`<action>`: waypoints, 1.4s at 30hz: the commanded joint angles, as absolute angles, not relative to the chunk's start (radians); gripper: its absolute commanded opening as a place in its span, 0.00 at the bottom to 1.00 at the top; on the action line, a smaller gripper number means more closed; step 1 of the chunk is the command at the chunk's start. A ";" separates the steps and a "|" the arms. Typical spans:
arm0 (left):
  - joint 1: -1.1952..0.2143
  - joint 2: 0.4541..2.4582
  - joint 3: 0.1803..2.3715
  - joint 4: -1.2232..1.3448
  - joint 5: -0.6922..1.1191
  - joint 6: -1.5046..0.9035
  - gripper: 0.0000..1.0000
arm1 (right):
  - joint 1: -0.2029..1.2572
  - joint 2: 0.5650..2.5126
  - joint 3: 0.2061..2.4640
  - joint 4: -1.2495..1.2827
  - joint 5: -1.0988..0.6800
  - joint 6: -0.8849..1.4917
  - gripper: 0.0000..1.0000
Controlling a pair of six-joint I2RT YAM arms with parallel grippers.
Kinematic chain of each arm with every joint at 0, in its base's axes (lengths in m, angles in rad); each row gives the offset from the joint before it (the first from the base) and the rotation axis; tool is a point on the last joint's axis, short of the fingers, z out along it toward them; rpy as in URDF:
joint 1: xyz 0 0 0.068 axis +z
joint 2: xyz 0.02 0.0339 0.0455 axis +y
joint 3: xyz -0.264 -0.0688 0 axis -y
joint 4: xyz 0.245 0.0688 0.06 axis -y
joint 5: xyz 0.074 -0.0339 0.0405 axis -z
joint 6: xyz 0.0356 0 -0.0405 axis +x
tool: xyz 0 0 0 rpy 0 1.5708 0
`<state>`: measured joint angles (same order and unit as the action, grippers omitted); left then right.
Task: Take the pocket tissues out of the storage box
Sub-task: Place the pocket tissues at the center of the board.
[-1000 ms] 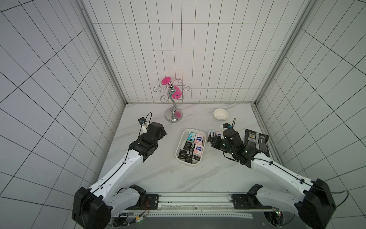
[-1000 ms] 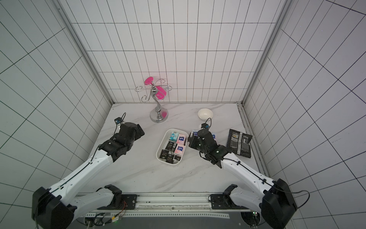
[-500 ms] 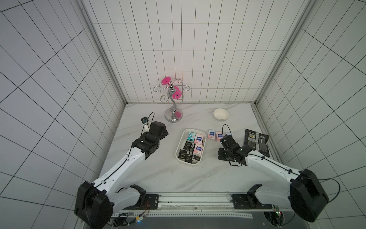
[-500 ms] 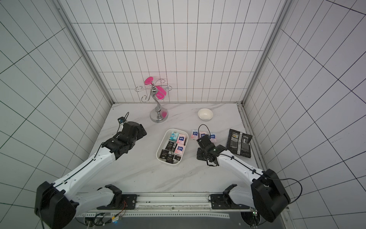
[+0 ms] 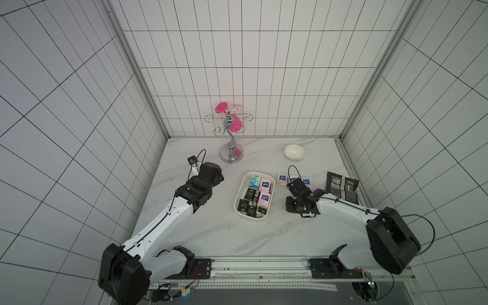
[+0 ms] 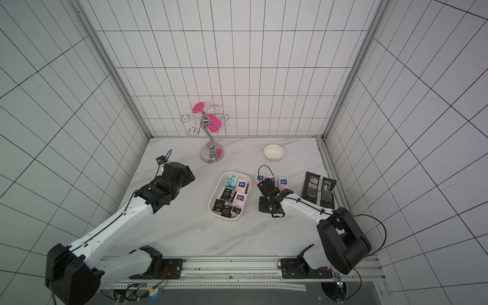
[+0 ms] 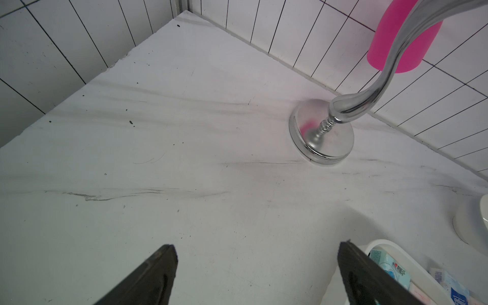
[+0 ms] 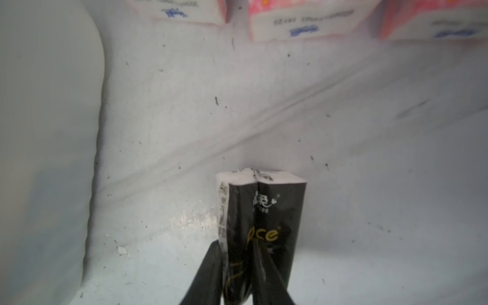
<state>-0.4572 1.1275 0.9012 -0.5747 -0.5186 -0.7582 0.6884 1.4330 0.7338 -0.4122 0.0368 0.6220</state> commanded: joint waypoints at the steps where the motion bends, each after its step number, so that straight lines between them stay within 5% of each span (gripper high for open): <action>1: -0.453 1.074 0.937 -0.590 -0.557 -0.736 0.98 | 0.695 1.486 0.767 -0.409 0.018 0.618 0.29; 16: -0.442 1.082 0.940 -0.592 -0.531 -0.747 0.98 | 0.666 1.317 0.759 -0.476 0.078 0.617 0.41; 23: -0.446 1.087 0.933 -0.589 -0.529 -0.748 0.98 | 0.576 1.329 0.708 -0.445 0.033 0.582 0.31; 42: -0.448 1.082 0.927 -0.589 -0.539 -0.749 0.98 | 0.560 1.443 0.655 -0.284 -0.072 0.571 0.23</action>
